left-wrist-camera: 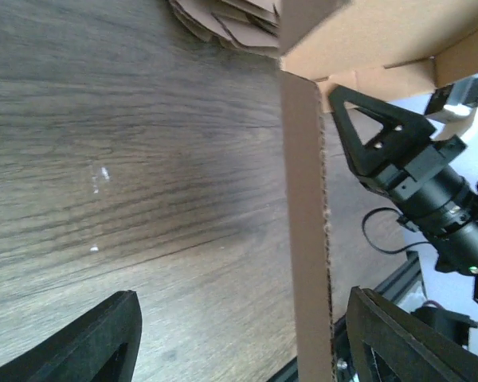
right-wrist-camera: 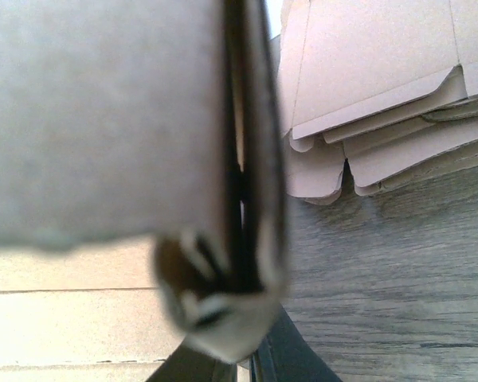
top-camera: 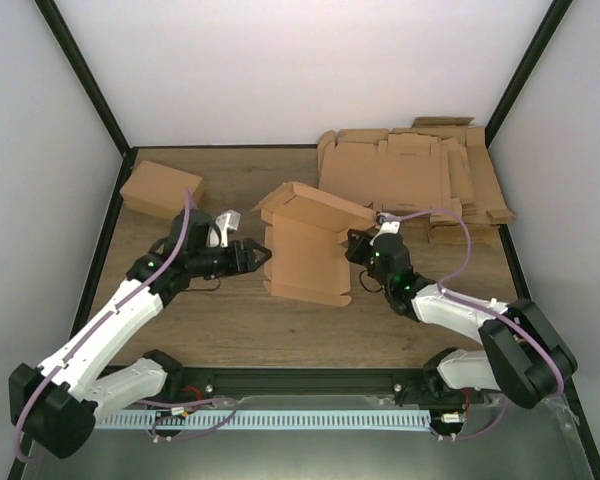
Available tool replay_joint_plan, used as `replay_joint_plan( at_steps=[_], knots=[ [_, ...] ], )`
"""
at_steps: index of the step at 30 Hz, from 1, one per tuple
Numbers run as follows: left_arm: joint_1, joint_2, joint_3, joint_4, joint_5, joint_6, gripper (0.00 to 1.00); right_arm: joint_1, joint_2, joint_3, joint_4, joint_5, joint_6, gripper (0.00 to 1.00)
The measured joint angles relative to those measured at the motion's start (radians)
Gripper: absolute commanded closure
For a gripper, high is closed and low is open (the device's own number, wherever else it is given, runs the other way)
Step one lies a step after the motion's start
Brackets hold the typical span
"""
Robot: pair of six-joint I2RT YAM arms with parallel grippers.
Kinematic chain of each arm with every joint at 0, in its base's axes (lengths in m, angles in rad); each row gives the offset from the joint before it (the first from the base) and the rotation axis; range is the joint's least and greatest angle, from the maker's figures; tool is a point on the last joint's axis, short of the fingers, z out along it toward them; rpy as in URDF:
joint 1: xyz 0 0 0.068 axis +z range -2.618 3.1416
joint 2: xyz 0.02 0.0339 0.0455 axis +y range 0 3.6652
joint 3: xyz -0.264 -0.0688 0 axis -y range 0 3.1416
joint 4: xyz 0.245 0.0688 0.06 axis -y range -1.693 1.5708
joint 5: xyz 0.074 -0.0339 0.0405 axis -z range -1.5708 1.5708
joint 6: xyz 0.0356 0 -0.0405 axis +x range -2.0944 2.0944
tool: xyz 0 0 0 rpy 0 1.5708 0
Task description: Fold the paper box
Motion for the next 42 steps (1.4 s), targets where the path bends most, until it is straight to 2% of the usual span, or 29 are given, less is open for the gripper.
replay_joint_plan(
  at_steps=[3,4,6,9,10,12,17,21,24,28,35,42],
  knots=[
    [0.0,0.026,0.0,0.034,0.049,0.002,0.29,0.0,0.013,0.0,0.002,0.001,0.001,0.99],
    [0.0,0.032,0.0,0.045,0.067,0.003,0.35,0.0,0.016,0.0,0.003,0.001,0.001,0.99],
    [-0.001,0.048,0.0,0.07,0.097,0.009,0.54,0.0,0.02,0.0,0.008,0.001,0.003,0.99],
    [-0.003,0.076,0.0,0.084,0.112,0.025,0.89,0.0,0.028,0.0,0.02,0.0,0.008,0.99],
    [-0.004,0.09,0.0,0.084,0.114,0.035,0.95,0.0,0.03,0.0,0.022,-0.002,0.011,0.94],
    [-0.005,0.113,0.002,0.079,0.111,0.049,0.96,0.0,0.031,0.0,0.026,-0.013,0.011,0.72],
    [-0.005,0.169,0.125,-0.08,0.021,0.138,0.96,-0.001,0.032,0.0,0.054,-0.101,0.027,0.03],
    [-0.003,0.227,0.352,-0.266,-0.092,0.229,0.96,0.036,0.018,-0.007,0.009,-0.159,0.035,0.0],
    [-0.004,0.28,0.455,-0.371,-0.138,0.281,0.96,0.098,-0.051,-0.043,-0.057,-0.2,0.045,0.0],
    [-0.004,0.353,0.498,-0.521,-0.184,0.328,0.96,0.153,-0.203,-0.097,-0.185,-0.259,0.063,0.0],
    [-0.005,0.401,0.553,-0.715,-0.255,0.34,0.96,0.146,-0.429,-0.08,-0.477,-0.278,0.011,0.01],
    [-0.041,0.401,0.647,-0.814,-0.319,0.31,0.96,0.024,-0.315,0.158,-0.626,-0.443,-0.132,0.09]
  ],
)
